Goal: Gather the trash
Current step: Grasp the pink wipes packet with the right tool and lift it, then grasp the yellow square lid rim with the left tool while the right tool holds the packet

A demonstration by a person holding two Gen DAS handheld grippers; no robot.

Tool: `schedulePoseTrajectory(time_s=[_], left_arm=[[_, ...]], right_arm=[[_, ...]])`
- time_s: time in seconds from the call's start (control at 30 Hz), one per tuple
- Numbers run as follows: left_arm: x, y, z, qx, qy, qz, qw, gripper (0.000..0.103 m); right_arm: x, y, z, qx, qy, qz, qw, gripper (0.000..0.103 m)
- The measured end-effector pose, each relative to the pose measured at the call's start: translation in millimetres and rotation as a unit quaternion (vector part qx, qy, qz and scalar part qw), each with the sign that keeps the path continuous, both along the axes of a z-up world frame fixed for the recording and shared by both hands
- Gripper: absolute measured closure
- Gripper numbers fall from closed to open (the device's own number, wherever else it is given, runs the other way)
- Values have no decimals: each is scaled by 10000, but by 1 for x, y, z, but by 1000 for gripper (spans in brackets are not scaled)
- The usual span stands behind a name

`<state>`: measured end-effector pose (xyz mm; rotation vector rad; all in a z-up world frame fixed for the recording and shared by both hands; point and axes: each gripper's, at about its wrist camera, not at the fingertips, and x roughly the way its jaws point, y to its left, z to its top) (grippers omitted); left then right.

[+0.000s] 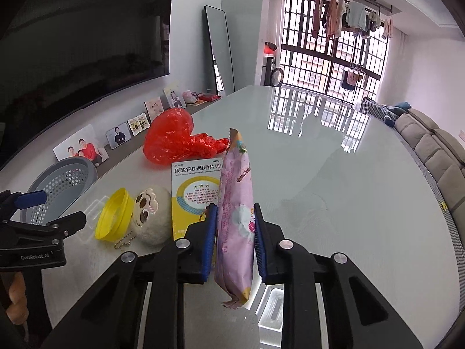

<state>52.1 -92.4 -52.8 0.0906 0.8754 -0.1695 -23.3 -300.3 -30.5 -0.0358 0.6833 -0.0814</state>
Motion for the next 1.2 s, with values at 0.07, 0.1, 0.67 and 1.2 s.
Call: schedulePoseTrajectory(time_s=[0.07,0.1,0.67,1.2], left_arm=[[1,-7,-1,-25,7,-50,10000,7],[1,-10,-1,-34,4,-64,10000,7],[33,-26,-30,93,230,-35,9997,7],[28,-2,-38,88,415,49,9991,7]], right_arm=[[-2,-3,-2,69,17,0,10000,80],[-2,-4,-2,97,22,-10,9999,80],[-3,-22,-7,524,32,9,9986,80],[-4,-21,-10,566,102,69,9983,80]])
